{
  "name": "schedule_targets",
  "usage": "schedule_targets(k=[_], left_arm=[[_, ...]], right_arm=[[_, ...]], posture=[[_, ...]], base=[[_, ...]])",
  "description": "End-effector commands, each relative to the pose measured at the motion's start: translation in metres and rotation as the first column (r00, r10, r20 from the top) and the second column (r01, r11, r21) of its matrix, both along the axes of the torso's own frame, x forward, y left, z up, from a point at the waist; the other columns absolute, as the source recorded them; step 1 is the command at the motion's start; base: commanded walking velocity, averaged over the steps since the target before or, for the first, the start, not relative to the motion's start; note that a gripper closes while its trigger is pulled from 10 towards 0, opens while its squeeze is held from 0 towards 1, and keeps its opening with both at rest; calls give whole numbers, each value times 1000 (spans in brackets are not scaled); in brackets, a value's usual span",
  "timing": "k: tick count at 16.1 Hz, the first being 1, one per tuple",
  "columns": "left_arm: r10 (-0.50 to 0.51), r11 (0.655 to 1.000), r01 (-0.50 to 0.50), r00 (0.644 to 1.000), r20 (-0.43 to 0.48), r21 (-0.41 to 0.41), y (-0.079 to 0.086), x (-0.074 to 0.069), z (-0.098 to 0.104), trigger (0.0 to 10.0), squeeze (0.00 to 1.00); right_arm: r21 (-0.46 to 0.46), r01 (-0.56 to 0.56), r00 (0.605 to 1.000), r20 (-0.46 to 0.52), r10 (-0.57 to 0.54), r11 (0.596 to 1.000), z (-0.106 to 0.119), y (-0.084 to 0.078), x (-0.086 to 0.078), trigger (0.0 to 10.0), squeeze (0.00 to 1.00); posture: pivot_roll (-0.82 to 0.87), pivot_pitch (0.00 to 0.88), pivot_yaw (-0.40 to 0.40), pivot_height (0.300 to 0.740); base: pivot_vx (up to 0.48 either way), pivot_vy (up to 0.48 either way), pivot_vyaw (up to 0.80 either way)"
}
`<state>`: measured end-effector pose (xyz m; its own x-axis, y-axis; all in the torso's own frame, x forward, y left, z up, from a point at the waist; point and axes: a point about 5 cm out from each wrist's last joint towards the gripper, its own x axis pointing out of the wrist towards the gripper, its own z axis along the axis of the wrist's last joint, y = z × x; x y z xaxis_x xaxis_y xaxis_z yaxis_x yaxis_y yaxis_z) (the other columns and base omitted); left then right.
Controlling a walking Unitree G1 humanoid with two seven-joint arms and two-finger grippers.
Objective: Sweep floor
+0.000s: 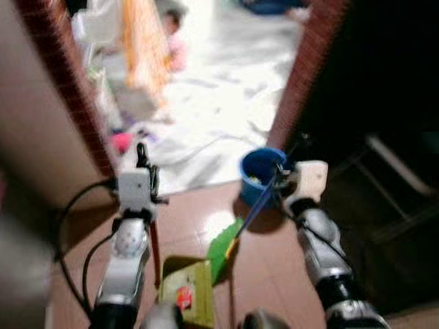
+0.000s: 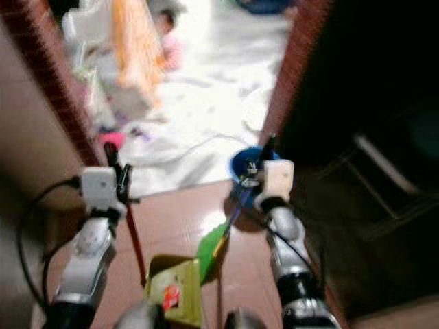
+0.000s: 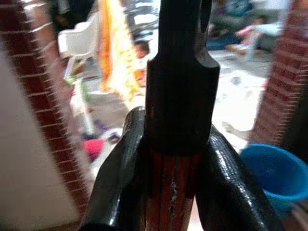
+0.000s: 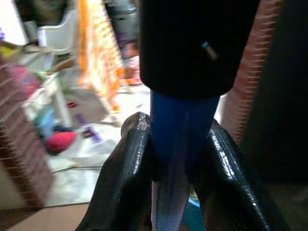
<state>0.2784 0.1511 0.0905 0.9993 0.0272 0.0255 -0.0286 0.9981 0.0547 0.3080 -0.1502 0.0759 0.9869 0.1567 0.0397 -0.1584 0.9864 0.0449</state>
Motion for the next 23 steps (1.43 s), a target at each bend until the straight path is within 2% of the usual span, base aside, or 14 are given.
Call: schedule_targets(k=[1,5,10,15,21,23], left_arm=[[15,1000,-14,997,70,-25,3,4,15,10000,0],[43,995,-28,987,154,-95,5,13,42,10000,0],[85,990,-62,978,188,-124,10,14,55,10000,0],[170,981,-144,961,218,-130,25,22,71,10000,0],[178,980,-154,961,210,-123,28,23,73,10000,0],[198,977,-169,947,251,-133,30,25,84,10000,0]], right_arm=[[-10,-19,999,25,19,1000,7,5,3,10000,0],[-16,-19,1000,23,19,1000,8,4,5,10000,0],[-24,-19,1000,22,20,1000,6,3,3,10000,0],[-33,-21,1000,13,22,999,3,2,1,10000,0],[-15,-11,1000,13,11,1000,0,3,-5,10000,0],[-13,-7,1000,12,7,1000,-1,3,-7,10000,0]], posture=[[-20,0,-33,740],[-21,0,-34,740],[-24,0,-31,740],[-26,0,-35,740],[-31,0,-13,740],[-32,0,-10,740]], base=[[0,0,-425],[0,0,-659],[0,0,-597],[0,0,0],[0,0,0],[142,0,0]])
